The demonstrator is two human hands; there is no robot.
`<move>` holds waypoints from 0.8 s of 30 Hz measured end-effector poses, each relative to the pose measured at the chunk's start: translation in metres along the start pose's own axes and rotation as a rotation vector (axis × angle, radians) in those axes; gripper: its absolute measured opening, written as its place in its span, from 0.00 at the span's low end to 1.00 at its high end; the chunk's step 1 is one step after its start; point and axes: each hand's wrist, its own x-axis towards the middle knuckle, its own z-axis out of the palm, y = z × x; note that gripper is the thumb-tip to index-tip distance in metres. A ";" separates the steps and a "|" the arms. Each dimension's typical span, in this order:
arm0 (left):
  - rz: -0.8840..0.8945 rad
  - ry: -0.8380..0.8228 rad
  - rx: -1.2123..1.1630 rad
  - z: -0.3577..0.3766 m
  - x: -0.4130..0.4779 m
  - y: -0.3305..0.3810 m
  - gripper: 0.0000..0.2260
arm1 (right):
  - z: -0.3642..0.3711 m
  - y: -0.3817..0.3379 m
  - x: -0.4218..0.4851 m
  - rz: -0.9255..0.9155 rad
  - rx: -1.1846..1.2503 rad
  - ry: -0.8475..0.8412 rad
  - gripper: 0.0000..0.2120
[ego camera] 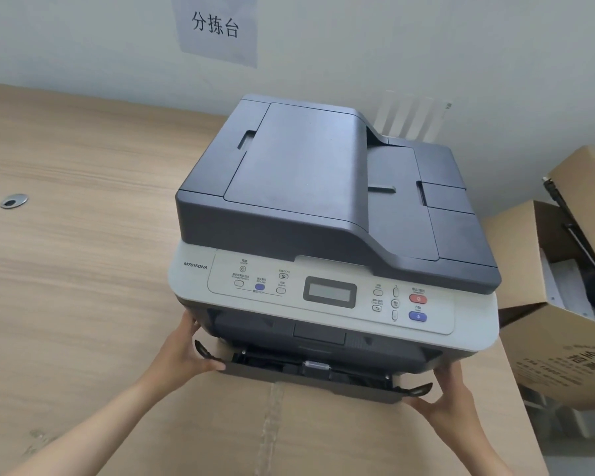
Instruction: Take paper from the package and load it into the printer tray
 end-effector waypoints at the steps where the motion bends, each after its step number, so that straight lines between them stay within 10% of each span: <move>1: 0.002 0.008 -0.003 0.001 0.001 0.000 0.45 | 0.001 -0.001 0.000 0.001 0.001 0.006 0.45; 7: -0.004 0.222 -0.004 0.017 0.010 0.014 0.28 | 0.009 -0.007 0.009 0.060 0.008 0.173 0.31; 24: -0.119 0.132 0.155 -0.001 0.015 0.025 0.20 | 0.001 -0.016 0.013 0.100 -0.069 0.123 0.30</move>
